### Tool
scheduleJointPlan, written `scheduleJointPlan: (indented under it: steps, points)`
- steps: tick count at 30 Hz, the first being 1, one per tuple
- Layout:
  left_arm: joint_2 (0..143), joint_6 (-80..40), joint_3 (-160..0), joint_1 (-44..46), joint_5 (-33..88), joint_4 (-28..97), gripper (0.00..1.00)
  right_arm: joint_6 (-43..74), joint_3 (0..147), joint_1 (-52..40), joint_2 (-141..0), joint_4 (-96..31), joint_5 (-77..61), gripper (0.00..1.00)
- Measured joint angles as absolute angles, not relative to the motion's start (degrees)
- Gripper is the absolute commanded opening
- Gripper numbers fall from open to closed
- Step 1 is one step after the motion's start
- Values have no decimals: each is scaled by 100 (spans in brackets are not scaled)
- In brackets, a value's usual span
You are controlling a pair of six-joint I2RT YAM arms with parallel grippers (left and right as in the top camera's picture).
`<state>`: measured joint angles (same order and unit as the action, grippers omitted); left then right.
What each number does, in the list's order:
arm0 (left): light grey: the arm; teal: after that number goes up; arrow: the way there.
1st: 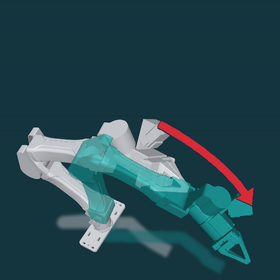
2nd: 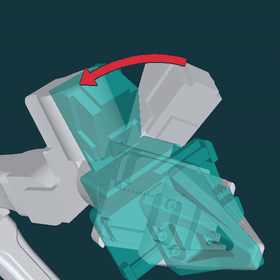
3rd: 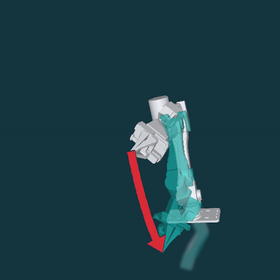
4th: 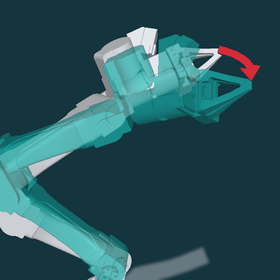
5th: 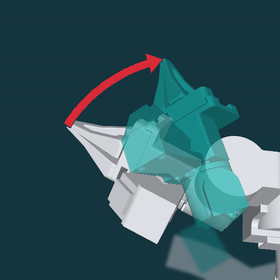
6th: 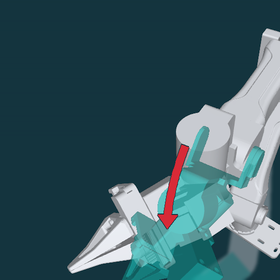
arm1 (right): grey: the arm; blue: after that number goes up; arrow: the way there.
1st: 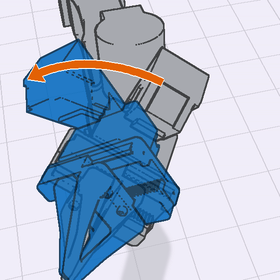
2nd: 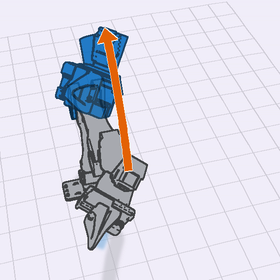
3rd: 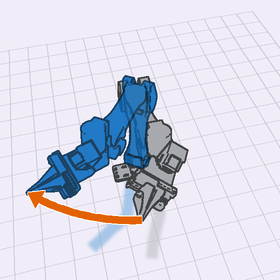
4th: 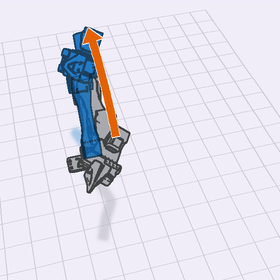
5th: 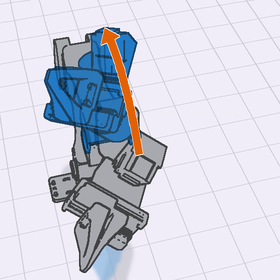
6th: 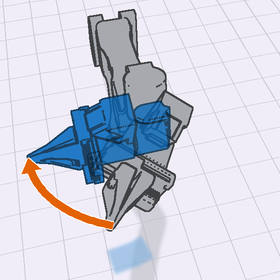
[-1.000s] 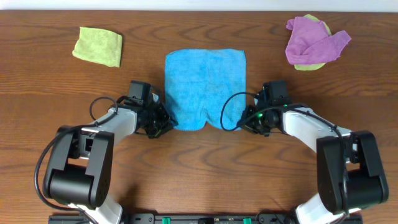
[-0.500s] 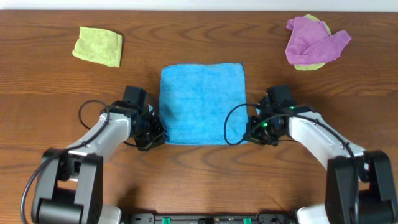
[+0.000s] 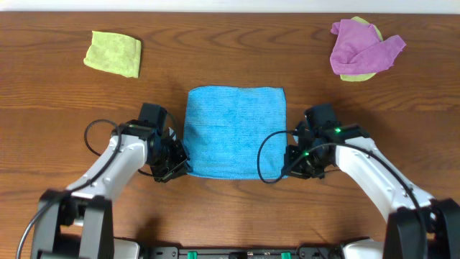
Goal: Fold the cloth
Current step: 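Lift the near corners with both grippers and fold them over to the far edge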
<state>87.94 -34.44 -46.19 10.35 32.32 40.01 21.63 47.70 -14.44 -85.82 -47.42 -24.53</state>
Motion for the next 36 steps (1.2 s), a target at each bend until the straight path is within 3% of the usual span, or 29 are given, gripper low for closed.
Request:
scheduleJointPlan:
  steps: [7,17,28,36]
  points:
    - [8053,-3940,-4619,1033,3144,3632,6,2185,4764,-1444,-8106,-4320,-2320,1]
    - [8064,-4748,-4617,1035,2749,2246,6,2416,4755,-1444,-8071,-3214,-1800,1]
    - [9045,-5256,-4617,1035,2515,615,6,2596,4751,-1441,-8499,-2062,-1389,1]
    - [9504,-5297,-4768,1035,2440,292,6,2665,4751,-1339,-8912,-1372,-1310,1]
